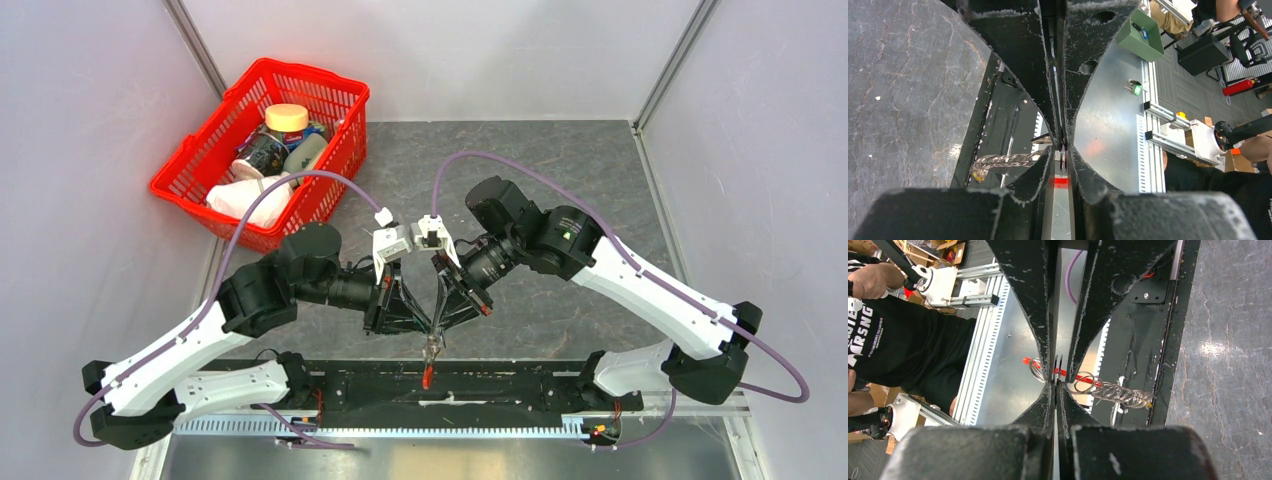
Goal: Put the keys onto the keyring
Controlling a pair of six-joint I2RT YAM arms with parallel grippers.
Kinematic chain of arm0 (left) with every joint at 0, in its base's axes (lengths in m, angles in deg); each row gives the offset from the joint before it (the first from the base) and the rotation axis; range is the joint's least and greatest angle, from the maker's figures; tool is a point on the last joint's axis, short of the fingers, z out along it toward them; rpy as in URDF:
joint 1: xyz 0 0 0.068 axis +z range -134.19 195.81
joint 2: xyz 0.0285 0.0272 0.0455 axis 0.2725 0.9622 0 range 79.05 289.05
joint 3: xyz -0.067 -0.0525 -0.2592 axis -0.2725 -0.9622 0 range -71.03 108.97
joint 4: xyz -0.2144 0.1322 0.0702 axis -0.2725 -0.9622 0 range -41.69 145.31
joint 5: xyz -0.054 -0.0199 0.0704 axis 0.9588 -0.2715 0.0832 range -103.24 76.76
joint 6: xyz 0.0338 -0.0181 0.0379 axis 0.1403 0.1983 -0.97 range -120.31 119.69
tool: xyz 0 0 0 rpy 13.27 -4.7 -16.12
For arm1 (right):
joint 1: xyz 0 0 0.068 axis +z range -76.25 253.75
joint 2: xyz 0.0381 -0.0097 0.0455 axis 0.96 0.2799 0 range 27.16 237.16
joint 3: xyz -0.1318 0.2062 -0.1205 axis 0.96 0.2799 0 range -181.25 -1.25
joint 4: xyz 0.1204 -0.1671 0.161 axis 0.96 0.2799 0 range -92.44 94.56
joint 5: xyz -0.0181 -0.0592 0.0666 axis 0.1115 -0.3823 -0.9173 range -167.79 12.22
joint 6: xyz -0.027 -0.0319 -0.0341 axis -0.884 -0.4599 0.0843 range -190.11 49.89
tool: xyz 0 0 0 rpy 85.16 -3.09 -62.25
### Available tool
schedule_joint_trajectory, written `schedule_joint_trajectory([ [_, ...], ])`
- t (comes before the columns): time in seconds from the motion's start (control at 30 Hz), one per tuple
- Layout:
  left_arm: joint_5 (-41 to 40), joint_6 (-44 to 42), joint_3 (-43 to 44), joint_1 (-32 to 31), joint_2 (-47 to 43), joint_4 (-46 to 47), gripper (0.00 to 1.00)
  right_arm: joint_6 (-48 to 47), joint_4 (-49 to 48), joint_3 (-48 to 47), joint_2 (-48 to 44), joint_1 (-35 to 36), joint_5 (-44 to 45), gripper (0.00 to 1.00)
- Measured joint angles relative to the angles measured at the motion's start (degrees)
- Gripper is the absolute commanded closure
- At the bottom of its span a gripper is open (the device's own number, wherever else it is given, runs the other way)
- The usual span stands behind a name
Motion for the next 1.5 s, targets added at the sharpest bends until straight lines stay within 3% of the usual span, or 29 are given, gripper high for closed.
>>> schedule_joint_trajectory([
  [0.07, 0.0, 0.0, 0.0, 0.0, 0.0, 0.0, 0.97, 0.0, 0.0, -0.1, 0.0, 0.1, 0.0, 1.00],
  [0.1, 0.1, 0.0, 0.0, 0.0, 0.0, 0.0, 0.98, -0.1, 0.0, -0.2, 0.0, 0.1, 0.2, 1.00],
  [0.37, 0.8, 0.0, -1.0, 0.0, -1.2, 1.0, 0.98, -0.3, 0.0, -0.5, 0.0, 1.0, 0.9, 1.00],
  [0.5, 0.2, 0.0, -1.8, 0.0, -2.6, 2.0, 0.98, 0.0, -0.7, -0.7, 0.0, 1.2, 1.3, 0.84],
  [0.57, -0.5, 0.0, -2.1, 0.0, -3.3, 2.2, 0.98, 0.6, -1.6, -0.7, -0.1, 1.2, 1.6, 0.71],
  [0.7, -1.2, 0.0, -3.5, 0.0, -5.4, 2.2, 0.98, 2.3, -3.0, -0.7, -1.7, 1.2, 2.5, 0.61],
  [1.0, -2.1, 0.0, -4.7, 0.0, -7.8, 4.0, 0.98, 6.7, -6.9, -0.7, -7.6, 1.2, 5.6, 0.59],
  [1.5, -3.5, 0.0, -4.8, 0.0, -8.9, 6.4, 0.98, 9.7, -9.1, -0.6, -5.6, 1.2, 7.0, 0.63],
])
